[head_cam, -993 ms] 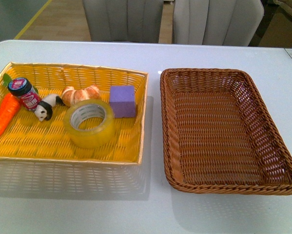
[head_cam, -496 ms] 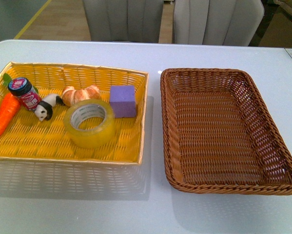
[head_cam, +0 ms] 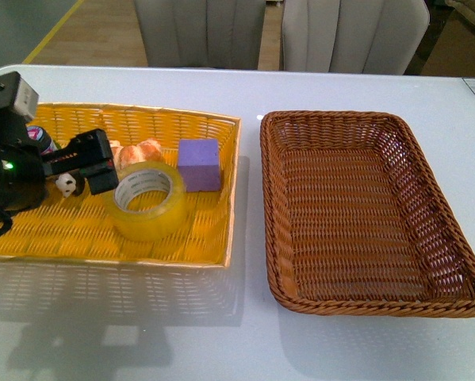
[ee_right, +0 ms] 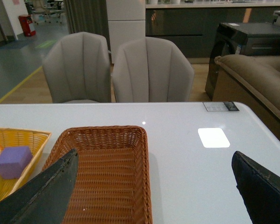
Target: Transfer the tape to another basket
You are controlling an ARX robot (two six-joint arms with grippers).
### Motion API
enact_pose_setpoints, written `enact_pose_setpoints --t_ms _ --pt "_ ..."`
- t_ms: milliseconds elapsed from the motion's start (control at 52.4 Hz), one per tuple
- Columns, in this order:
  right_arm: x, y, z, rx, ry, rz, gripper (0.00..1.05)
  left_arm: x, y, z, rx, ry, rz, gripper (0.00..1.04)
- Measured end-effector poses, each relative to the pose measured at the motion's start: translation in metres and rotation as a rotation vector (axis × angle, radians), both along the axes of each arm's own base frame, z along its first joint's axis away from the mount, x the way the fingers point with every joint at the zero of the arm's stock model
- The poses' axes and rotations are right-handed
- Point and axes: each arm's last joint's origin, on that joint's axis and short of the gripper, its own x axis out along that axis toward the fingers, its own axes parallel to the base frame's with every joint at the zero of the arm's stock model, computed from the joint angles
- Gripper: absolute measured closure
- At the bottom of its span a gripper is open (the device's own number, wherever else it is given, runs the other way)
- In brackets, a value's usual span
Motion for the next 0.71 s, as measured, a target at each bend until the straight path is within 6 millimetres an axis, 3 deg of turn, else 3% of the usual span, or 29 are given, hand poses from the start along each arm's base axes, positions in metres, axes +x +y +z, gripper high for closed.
enact_pose_setpoints --t_ms 305,706 --pt "0.000 0.000 0.000 0.000 0.000 0.000 0.09 0.021 -0.009 -0.023 -0.024 0.030 0.020 0.09" --pt "0.000 0.000 0.000 0.000 0.000 0.000 0.09 0.032 -0.010 -0.040 -0.015 0.063 0.043 0.10"
